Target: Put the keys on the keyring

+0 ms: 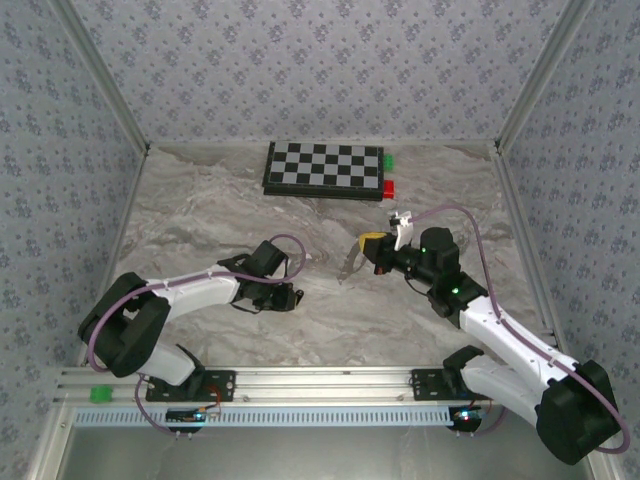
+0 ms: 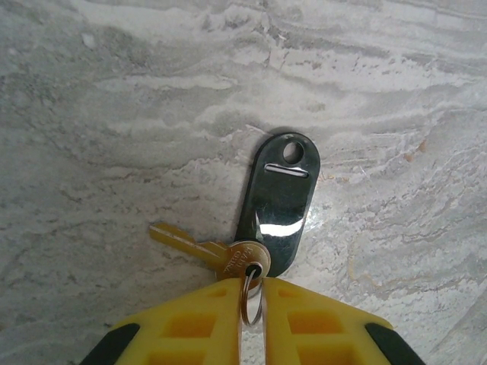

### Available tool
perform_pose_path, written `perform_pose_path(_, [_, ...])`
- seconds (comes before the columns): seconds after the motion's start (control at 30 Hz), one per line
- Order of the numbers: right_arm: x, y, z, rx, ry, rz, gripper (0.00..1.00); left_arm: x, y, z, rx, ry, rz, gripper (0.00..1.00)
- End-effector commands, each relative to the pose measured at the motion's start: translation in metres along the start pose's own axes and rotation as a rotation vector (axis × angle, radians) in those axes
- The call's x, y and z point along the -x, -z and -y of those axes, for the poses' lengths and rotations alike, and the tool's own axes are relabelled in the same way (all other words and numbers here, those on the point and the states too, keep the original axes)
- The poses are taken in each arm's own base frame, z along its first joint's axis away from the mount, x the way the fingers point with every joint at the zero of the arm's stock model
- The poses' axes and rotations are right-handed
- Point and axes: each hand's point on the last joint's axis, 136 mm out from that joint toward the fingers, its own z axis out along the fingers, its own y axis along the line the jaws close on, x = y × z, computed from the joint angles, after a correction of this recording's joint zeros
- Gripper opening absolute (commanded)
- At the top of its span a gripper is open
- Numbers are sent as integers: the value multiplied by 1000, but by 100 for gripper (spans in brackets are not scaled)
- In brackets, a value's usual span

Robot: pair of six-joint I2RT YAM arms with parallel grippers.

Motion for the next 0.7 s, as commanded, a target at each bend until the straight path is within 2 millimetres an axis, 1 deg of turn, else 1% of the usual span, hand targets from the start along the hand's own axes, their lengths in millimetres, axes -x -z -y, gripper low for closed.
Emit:
perform_pose_path(0.0, [3, -1, -4, 18, 14, 22, 0, 5, 1, 2, -10, 3, 8, 14])
perform_pose_path(0.3, [3, -1, -4, 19, 15, 21, 0, 3, -2, 1, -10, 5, 3, 14])
perform_pose_path(0.33, [3, -1, -5, 21, 16, 21, 0, 4, -2, 1, -11, 6, 5, 13])
perform_pose_path(0.43, [3, -1, -5, 22, 17, 21, 0, 5, -2, 2, -14, 6, 8, 3])
perform_pose_path(0.53, [4, -1, -5, 22, 18, 23, 0, 6, -1, 2, -11, 7, 11, 0])
perform_pose_path(0.67, [4, 0, -5, 18, 24, 30, 0, 6, 7, 5, -13, -8, 23, 0])
